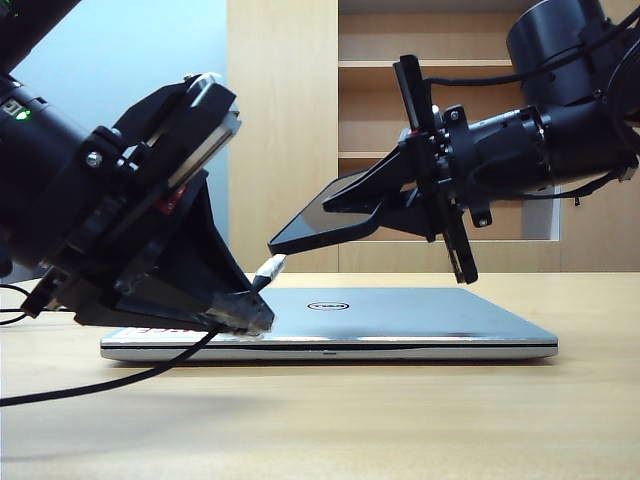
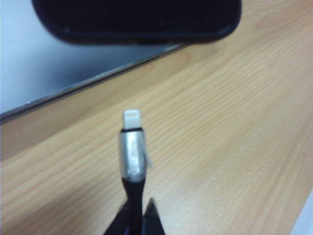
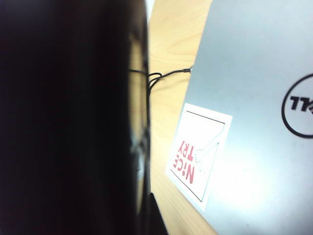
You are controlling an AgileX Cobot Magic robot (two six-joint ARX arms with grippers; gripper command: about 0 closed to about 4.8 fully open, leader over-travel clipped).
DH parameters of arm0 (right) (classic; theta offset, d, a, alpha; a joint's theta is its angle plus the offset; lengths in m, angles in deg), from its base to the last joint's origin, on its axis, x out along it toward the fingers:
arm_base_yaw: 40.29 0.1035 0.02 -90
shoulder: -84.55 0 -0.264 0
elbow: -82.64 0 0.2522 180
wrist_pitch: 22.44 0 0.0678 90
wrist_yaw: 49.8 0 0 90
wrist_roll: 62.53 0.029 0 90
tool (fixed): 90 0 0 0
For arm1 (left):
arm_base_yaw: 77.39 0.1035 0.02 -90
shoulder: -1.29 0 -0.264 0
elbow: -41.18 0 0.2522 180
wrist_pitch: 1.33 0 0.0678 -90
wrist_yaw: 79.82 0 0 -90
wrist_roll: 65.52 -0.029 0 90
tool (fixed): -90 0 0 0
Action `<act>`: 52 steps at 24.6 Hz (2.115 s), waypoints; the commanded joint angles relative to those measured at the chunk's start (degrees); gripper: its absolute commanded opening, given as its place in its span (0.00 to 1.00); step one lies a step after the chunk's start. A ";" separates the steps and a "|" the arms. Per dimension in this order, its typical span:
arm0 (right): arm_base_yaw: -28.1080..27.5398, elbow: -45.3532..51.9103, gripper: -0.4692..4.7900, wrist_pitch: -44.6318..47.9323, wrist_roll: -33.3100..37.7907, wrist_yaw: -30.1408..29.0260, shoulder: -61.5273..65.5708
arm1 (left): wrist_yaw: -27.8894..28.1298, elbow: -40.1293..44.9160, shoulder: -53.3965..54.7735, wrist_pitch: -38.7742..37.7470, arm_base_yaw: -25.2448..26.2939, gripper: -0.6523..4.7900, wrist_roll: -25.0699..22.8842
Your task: Pick up the charging cable and the phone, plug the charging cable into the charging port on the phone, and finally place them back on the table.
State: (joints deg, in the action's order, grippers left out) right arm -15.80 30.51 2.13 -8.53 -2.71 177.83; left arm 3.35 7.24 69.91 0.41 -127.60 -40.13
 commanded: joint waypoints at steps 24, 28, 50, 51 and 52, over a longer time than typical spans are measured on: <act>2.27 -0.37 0.08 2.69 0.83 0.02 1.42 | -0.04 -0.20 4.11 5.20 -0.07 0.11 0.17; 2.43 -0.37 0.08 2.67 0.48 0.39 1.42 | -0.02 -0.20 4.11 5.20 -0.07 0.11 0.17; 2.49 -0.37 0.08 2.60 -0.76 -0.70 1.44 | -0.02 -0.20 4.11 6.93 -0.07 0.11 1.68; 2.49 -0.37 0.08 2.60 -1.46 -0.70 1.42 | -0.02 -0.20 4.11 6.93 -0.07 0.11 1.66; 2.56 -0.37 0.08 2.60 -1.90 -0.70 1.44 | -0.02 -0.20 4.11 6.93 -0.07 0.11 1.68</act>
State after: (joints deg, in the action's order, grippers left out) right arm -13.39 30.56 2.48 -9.19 -2.50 179.77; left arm 3.33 7.22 74.17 6.40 -127.60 -38.64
